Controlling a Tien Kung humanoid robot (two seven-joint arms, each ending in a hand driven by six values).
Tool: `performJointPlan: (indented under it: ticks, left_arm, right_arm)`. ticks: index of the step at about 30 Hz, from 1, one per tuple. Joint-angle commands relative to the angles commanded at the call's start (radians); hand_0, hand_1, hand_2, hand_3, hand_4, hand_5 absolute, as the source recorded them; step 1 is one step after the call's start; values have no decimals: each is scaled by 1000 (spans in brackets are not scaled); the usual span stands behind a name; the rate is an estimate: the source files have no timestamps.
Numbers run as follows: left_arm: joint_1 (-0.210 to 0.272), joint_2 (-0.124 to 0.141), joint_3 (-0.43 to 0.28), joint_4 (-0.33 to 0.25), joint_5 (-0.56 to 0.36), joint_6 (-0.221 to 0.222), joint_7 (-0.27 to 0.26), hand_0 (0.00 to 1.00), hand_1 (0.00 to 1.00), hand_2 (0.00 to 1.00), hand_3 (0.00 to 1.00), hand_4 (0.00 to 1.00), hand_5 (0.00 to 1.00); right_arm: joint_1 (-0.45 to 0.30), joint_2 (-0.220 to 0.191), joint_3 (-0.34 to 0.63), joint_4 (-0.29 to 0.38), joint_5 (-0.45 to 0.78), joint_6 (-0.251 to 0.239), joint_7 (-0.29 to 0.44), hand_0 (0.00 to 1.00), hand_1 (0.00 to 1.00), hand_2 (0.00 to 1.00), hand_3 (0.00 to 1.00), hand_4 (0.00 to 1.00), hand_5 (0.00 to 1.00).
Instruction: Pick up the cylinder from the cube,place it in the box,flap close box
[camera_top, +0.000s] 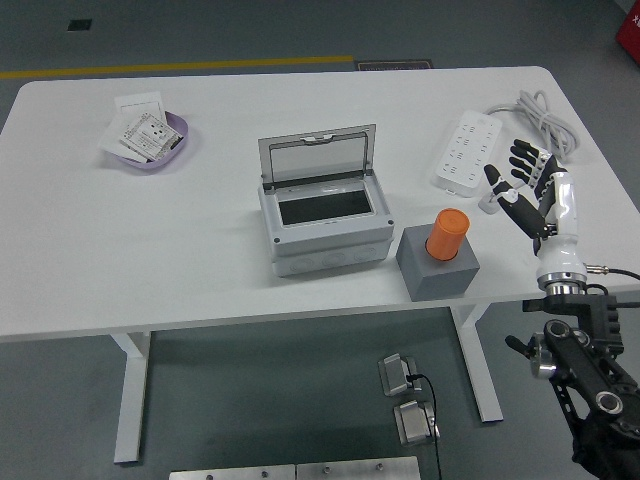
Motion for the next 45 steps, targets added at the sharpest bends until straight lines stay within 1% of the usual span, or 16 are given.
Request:
performJointPlan:
  ticks: [1, 7, 8, 19, 20, 24, 25, 26, 43, 45]
  left_arm:
    - [0, 0, 0, 0, 0, 0, 0, 781, 778, 750, 587, 702, 79]
    - [0, -4, 0, 0, 9, 0, -1, 781, 778, 750, 587, 702, 79]
    - [0, -4, -1, 0, 11, 0, -1, 781, 778, 750, 587, 702, 79]
    - [-5, -8, -3, 0, 33, 3, -7, 781, 778, 750, 587, 703, 79]
    - [-6, -8, -2, 0, 34, 3, -8, 781, 778, 750, 587, 702, 79]
    - [-10, -8, 2, 0, 34, 4, -11, 781, 778, 750, 587, 702, 79]
    - [-11, -8, 3, 0, 34, 4, -12, 781, 778, 750, 587, 702, 79]
    - [-12, -8, 4, 0, 34, 4, -13, 781, 778, 750, 587, 702, 79]
    - [-19, -7, 13, 0, 39, 14, -39, 781, 778, 750, 587, 702, 79]
    - [-20, -7, 12, 0, 40, 15, -41, 781, 778, 750, 587, 703, 79]
  right_arm:
    - [1, 2, -2, -1, -1, 0, 0, 765, 787, 784, 790, 850, 213]
    - [2, 6, -39, 0, 3, 1, 2, 765, 787, 784, 790, 850, 213]
    - [2, 5, -43, 1, 3, 1, 2, 752, 780, 792, 793, 824, 177]
    - [-13, 4, -113, -21, 40, 12, 16, 741, 776, 772, 788, 830, 179]
    - [-13, 5, -122, -26, 44, 13, 17, 726, 768, 761, 788, 804, 158]
    - [-13, 11, -144, -43, 51, 18, 21, 726, 768, 761, 788, 804, 158]
    - [-13, 11, -146, -48, 53, 19, 22, 726, 768, 761, 788, 804, 158]
    - [-12, 10, -149, -53, 55, 20, 23, 711, 759, 741, 782, 796, 152]
    - [11, -3, -173, -103, 99, 22, 31, 696, 749, 721, 773, 794, 147]
    - [13, -3, -181, -107, 105, 22, 31, 692, 741, 708, 768, 779, 141]
